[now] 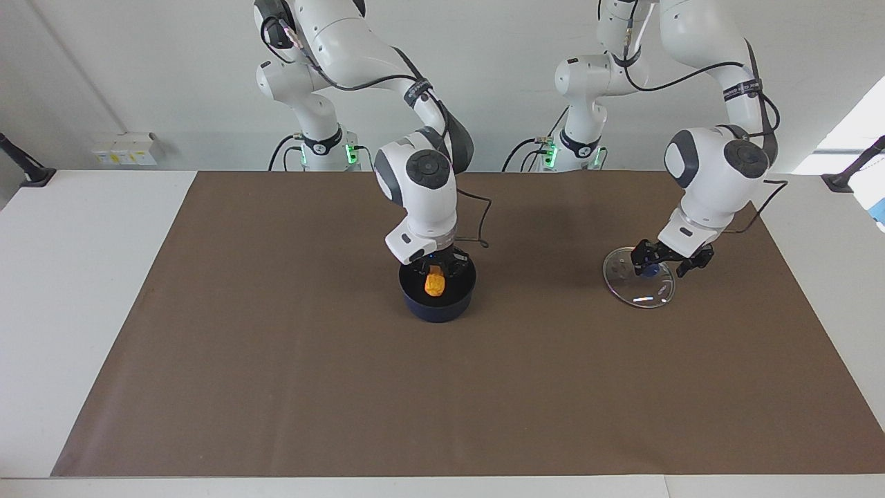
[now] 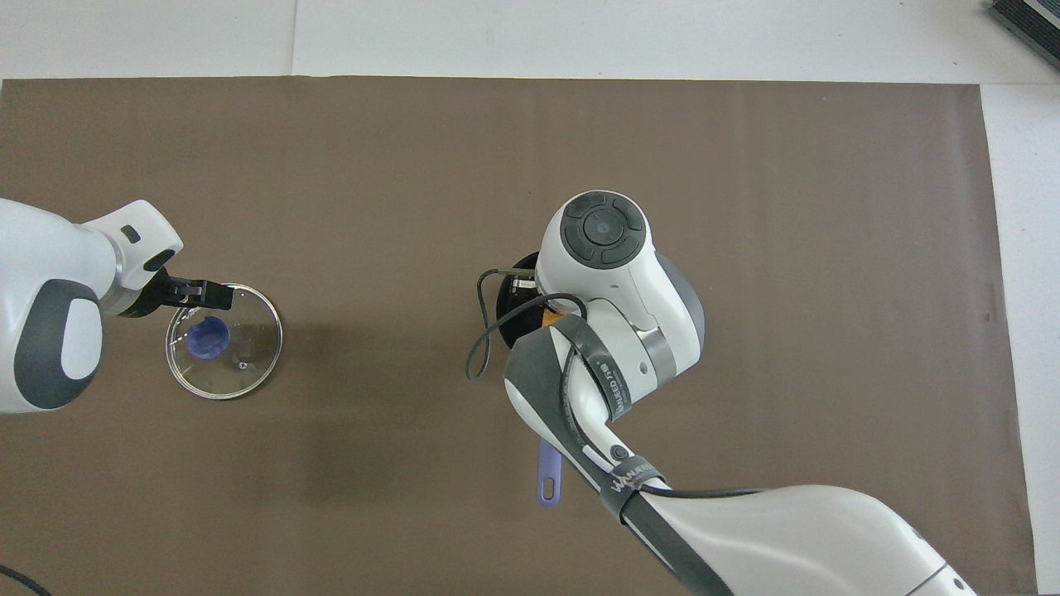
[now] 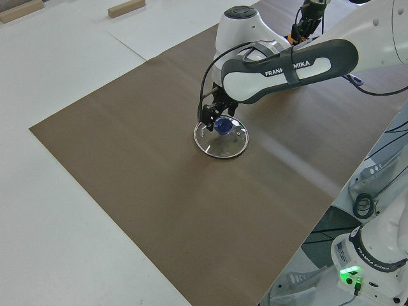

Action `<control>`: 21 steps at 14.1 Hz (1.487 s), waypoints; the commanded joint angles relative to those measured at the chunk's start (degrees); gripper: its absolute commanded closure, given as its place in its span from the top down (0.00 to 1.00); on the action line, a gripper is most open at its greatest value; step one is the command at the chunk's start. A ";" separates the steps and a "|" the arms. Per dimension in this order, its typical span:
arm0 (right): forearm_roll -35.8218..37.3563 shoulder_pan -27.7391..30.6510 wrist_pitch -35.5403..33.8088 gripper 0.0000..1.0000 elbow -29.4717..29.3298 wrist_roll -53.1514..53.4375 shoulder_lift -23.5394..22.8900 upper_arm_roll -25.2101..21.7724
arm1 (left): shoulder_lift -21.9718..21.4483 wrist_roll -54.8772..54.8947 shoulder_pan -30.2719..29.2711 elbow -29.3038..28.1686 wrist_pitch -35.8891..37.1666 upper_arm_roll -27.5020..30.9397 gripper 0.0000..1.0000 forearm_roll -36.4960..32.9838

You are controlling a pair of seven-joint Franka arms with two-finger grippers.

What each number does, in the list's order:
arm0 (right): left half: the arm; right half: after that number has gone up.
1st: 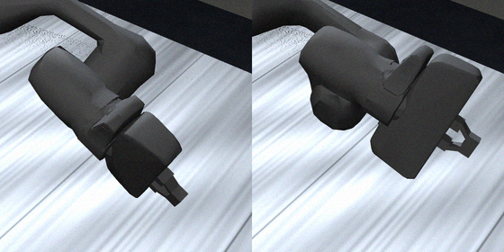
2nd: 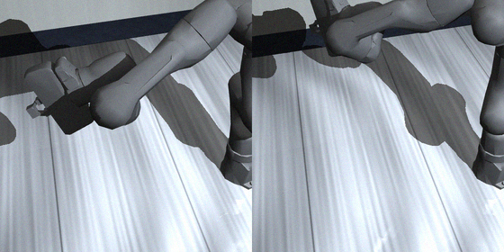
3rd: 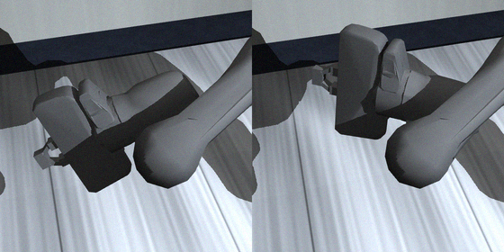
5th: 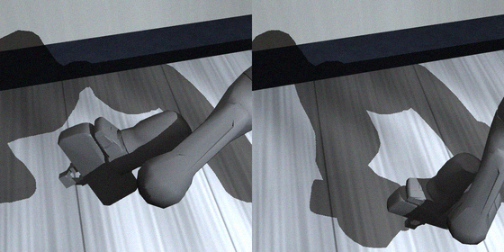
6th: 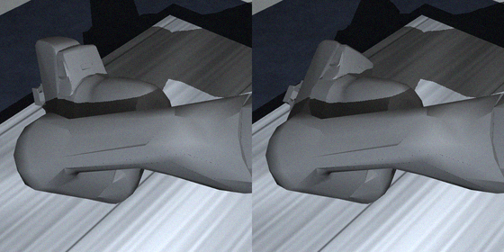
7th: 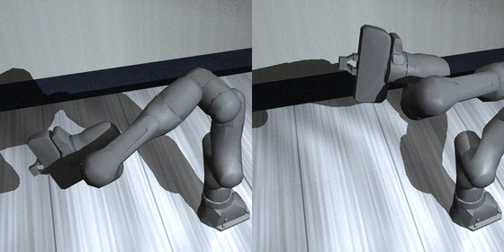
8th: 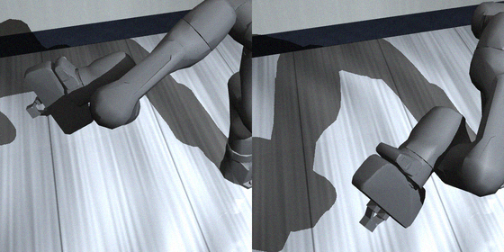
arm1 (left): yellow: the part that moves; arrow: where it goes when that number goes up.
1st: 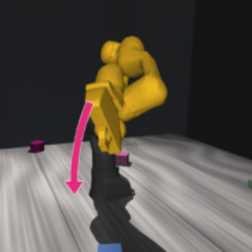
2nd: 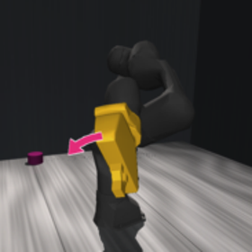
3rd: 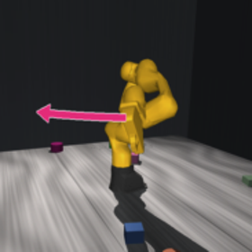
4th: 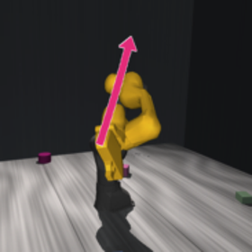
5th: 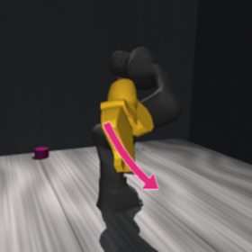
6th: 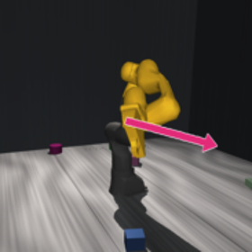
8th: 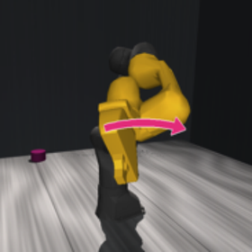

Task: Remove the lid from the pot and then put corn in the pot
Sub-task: 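Lower the corn into the pot with the right gripper while the left withdraws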

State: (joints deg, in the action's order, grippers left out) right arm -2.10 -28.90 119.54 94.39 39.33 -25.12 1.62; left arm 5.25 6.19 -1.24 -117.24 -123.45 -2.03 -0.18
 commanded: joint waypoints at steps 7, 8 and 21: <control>-0.19 0.07 2.45 0.06 2.38 -0.57 0.51 0.05 | 0.11 -1.01 0.01 22.83 26.57 -0.61 1.00 -0.34; -0.19 0.07 2.72 0.10 2.38 -0.57 0.51 0.05 | 0.11 -1.00 -0.07 24.68 28.59 -0.61 1.00 -0.34; -0.19 0.07 1.85 1.00 1.33 -0.39 1.12 0.05 | -3.85 -6.10 -0.07 31.81 43.82 -0.78 1.00 0.10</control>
State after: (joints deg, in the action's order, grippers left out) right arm -2.09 -28.94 120.85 95.22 39.31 -25.12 1.57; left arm 2.61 1.35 -1.22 -85.72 -81.16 -2.71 -0.19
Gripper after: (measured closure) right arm 0.000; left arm 0.000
